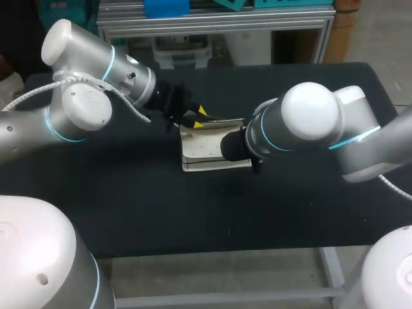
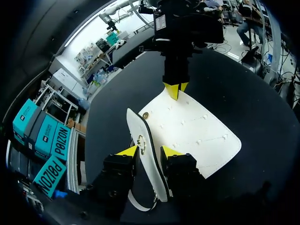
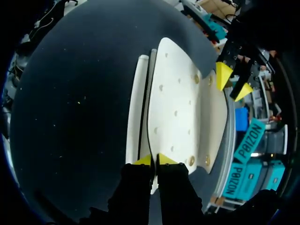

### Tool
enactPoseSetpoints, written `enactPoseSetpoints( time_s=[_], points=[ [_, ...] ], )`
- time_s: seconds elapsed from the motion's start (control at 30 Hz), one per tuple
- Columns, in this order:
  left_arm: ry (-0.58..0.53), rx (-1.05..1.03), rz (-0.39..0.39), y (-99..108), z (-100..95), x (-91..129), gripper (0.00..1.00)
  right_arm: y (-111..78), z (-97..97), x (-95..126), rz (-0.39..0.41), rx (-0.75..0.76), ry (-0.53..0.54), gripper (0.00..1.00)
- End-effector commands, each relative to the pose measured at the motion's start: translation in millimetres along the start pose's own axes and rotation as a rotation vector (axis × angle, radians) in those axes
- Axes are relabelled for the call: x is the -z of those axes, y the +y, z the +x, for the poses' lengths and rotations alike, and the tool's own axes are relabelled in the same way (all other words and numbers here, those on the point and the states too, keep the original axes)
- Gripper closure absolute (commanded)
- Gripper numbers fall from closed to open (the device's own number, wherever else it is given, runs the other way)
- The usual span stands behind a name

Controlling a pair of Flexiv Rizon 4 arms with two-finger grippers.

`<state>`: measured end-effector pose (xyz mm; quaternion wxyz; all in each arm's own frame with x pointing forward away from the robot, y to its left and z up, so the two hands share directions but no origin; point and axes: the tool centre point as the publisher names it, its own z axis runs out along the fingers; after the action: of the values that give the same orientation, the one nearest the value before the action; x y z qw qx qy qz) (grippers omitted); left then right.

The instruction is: Pick up the bag, open it, inspect its contents, close it, and place it on the opposite side

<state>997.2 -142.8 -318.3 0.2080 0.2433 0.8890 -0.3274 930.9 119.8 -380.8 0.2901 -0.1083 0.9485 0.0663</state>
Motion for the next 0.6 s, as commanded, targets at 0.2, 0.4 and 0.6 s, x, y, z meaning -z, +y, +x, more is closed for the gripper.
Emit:
enactPoseSetpoints(
  time_s=[0.2, 0.4, 0.6],
  points=[
    [-0.072, 0.003, -0.050, -6, 14.7, -11, 0.33, -1.1, 2.9, -3, -0.003, 0.000, -0.007, 1.00],
    [-0.043, 0.052, -0.077, 0, 4.0, -29, 0.52, -1.1, 2.9, -3, -0.003, 0.000, -0.007, 1.00],
    [-0.047, 0.082, -0.113, 10, -8.2, -36, 0.54, -1.1, 2.9, -3, -0.003, 0.000, -0.007, 1.00]
  ],
)
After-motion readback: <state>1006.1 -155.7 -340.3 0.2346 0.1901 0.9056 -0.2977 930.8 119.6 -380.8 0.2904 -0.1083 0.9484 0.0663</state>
